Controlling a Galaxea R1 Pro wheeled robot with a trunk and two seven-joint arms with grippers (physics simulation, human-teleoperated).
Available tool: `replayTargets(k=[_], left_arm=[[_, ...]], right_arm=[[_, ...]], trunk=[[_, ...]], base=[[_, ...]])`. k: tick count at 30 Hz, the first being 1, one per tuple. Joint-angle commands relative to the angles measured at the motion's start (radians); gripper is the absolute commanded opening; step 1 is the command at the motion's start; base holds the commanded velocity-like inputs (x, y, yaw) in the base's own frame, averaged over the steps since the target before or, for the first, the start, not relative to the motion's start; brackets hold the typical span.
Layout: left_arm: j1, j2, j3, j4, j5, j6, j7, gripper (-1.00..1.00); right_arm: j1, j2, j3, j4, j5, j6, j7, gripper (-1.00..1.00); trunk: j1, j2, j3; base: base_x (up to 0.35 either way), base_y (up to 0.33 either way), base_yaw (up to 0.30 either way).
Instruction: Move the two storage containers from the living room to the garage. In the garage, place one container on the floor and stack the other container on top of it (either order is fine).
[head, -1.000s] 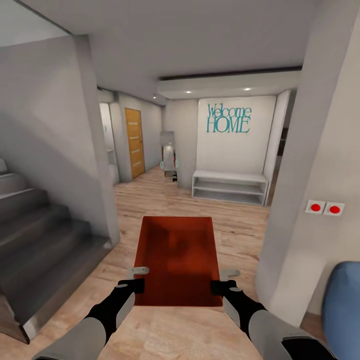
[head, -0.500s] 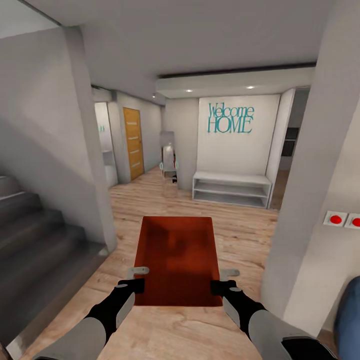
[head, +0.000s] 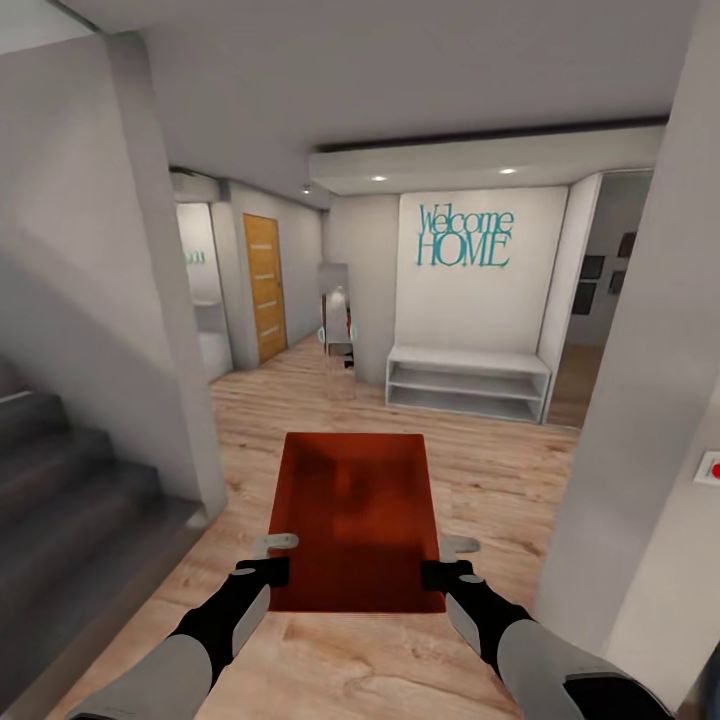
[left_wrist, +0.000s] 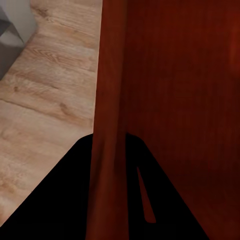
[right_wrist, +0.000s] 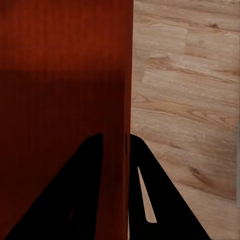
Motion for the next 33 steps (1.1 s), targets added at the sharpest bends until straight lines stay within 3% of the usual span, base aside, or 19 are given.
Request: replayTargets(k=[1,33], left_arm=[[0.0,0.002,0.011,0.001,0.002,0.007,0.01,-1.0],[0.0,0.002,0.011,0.001,0.002,0.007,0.01,-1.0]], right_arm=[[0.0,0.0,-0.014,-0.004,0.015,-0.007,-0.008,-1.0],[0.0,0.004,-0.014,-0.004,0.017,-0.007,-0.01,-1.0]], trunk=[[0.001,-0.001,0.0],[0.001,-0.001,0.0]], base=[[0.322,0.0,0.0],[0.322,0.0,0.0]])
